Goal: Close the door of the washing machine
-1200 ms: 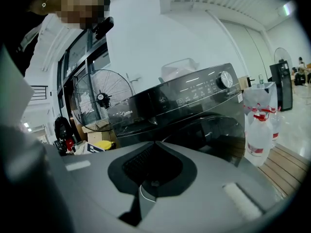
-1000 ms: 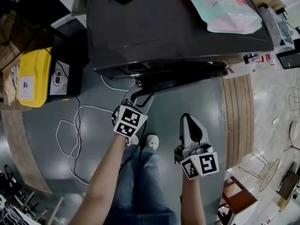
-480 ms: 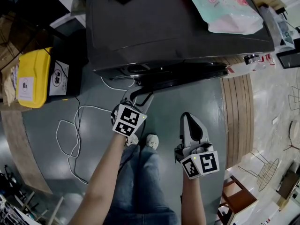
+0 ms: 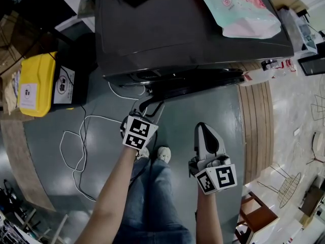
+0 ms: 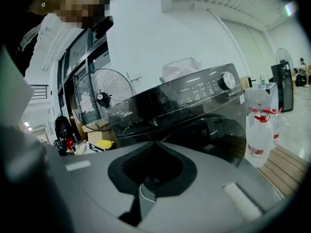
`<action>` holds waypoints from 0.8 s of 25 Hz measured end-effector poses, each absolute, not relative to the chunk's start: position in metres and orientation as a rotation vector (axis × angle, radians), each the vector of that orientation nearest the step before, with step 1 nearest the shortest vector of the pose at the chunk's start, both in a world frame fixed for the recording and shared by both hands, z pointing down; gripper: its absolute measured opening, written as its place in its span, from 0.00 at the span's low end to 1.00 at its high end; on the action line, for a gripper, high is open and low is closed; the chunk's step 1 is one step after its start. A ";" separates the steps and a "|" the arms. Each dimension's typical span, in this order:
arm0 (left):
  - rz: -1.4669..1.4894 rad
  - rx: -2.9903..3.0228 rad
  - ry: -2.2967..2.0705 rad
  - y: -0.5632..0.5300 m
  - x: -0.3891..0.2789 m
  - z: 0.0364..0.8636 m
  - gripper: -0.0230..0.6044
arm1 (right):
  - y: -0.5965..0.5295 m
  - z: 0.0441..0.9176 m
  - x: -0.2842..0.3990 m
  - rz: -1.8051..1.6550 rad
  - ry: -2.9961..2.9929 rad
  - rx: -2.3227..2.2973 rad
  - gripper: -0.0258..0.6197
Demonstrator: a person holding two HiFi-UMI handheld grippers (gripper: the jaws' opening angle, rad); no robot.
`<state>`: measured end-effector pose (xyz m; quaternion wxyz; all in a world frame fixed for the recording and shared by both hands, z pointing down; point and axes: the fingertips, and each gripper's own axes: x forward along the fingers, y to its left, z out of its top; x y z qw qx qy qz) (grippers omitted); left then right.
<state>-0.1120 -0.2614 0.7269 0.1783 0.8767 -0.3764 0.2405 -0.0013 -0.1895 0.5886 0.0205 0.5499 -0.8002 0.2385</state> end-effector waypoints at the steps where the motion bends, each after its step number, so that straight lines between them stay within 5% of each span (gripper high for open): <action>1: 0.678 2.477 -1.070 -0.260 -0.113 0.726 0.25 | -0.189 0.587 -0.001 0.737 -2.482 1.707 0.06; 10: 0.608 2.460 -1.110 -0.241 -0.121 0.703 0.22 | -0.185 0.571 0.001 0.712 -2.490 1.724 0.06; 20: 0.335 2.532 -1.229 -0.226 -0.118 0.593 0.05 | -0.180 0.524 0.005 0.644 -2.513 1.772 0.06</action>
